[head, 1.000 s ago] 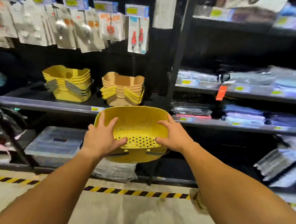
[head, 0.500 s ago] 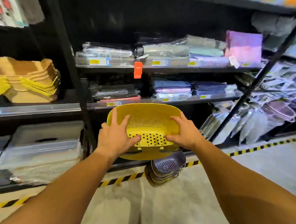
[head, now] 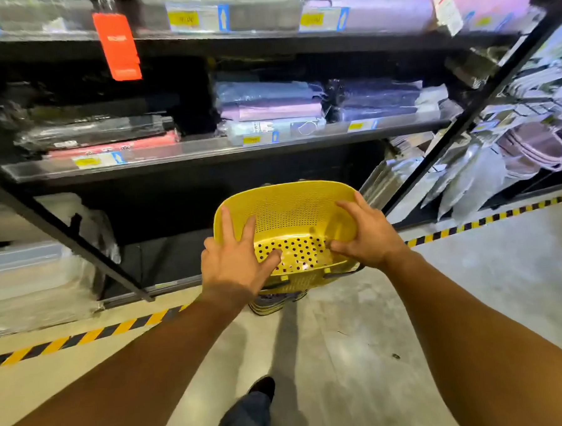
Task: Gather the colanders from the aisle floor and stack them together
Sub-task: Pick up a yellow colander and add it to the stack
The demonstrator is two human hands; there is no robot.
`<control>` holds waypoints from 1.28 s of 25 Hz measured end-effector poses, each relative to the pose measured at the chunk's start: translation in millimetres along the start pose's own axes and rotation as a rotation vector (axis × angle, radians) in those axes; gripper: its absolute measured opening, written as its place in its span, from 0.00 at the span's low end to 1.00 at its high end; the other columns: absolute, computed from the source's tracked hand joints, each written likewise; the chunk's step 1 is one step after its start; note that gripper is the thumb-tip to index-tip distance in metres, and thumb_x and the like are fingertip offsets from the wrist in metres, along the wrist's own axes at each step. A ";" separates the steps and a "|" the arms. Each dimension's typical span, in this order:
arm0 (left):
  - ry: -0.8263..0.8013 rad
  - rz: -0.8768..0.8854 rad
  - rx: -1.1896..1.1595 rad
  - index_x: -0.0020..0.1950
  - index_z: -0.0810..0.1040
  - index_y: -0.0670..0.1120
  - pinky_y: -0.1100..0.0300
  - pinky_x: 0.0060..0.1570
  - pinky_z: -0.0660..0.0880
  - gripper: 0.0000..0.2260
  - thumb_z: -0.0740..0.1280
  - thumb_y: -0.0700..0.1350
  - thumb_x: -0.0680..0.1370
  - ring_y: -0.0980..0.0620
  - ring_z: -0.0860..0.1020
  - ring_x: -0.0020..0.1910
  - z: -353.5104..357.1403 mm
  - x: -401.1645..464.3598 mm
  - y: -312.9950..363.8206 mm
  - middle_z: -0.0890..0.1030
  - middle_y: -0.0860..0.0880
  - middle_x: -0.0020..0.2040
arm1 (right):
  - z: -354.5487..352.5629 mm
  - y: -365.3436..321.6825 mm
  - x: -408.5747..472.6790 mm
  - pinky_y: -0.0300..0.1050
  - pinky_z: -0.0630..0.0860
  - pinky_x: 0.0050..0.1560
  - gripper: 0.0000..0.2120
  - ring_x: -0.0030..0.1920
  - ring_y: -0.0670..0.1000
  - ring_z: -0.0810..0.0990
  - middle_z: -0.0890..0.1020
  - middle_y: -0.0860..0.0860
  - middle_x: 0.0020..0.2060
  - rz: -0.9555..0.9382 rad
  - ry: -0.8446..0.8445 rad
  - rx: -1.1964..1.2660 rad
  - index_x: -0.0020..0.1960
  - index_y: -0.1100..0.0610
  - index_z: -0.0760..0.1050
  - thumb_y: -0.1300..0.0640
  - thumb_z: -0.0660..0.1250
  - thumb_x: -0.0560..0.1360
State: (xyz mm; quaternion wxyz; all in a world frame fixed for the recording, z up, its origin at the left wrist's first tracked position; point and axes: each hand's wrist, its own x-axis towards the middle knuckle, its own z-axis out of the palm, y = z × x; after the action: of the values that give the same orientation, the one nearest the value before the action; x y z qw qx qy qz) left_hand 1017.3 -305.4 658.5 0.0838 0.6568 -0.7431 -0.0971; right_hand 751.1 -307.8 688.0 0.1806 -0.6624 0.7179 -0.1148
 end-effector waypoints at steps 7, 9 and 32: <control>-0.131 -0.103 0.030 0.78 0.58 0.54 0.44 0.56 0.72 0.38 0.56 0.73 0.73 0.33 0.71 0.60 156.1 71.0 29.7 0.48 0.47 0.81 | 99.8 128.8 118.4 0.58 0.67 0.68 0.45 0.70 0.57 0.63 0.54 0.45 0.78 -0.093 -0.099 0.059 0.75 0.44 0.61 0.41 0.78 0.63; -0.114 -0.125 0.034 0.79 0.54 0.54 0.46 0.56 0.72 0.40 0.54 0.74 0.73 0.33 0.71 0.59 209.7 88.3 30.4 0.46 0.48 0.82 | 143.4 168.3 153.9 0.57 0.67 0.68 0.44 0.68 0.57 0.64 0.55 0.43 0.77 -0.131 -0.113 0.085 0.74 0.42 0.62 0.40 0.79 0.63; -0.309 -0.355 -0.058 0.78 0.35 0.61 0.40 0.68 0.66 0.51 0.68 0.69 0.70 0.30 0.48 0.76 497.4 102.2 -26.7 0.31 0.45 0.79 | 435.8 298.2 193.1 0.60 0.71 0.63 0.54 0.73 0.67 0.55 0.37 0.52 0.78 -0.224 -0.290 -0.196 0.77 0.43 0.50 0.26 0.68 0.59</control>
State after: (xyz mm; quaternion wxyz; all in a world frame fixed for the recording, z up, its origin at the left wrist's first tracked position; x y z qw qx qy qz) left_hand 905.0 -392.9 170.4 -0.0306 0.7519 -0.6167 -0.2311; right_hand 648.1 -438.4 151.0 0.2030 -0.7622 0.6139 0.0327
